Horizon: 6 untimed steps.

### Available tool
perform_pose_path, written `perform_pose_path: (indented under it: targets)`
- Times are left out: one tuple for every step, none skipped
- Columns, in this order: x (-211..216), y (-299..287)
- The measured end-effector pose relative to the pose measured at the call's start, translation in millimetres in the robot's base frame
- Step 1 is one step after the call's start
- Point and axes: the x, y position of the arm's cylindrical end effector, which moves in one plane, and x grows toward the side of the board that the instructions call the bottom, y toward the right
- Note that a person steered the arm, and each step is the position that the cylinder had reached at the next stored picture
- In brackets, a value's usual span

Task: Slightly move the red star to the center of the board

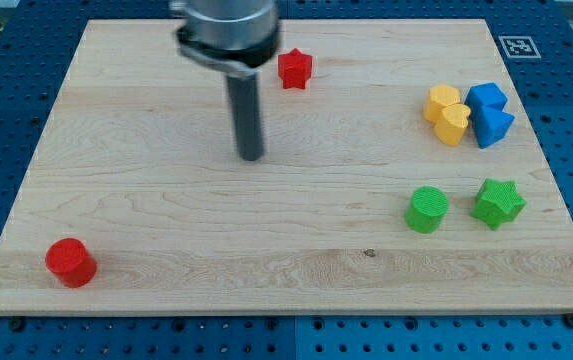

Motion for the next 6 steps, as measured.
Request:
perform_pose_path:
  targets:
    - [-9, 66]
    - [-40, 101]
    - [-65, 132]
    - [-110, 139]
    - [-137, 132]
    - [-137, 132]
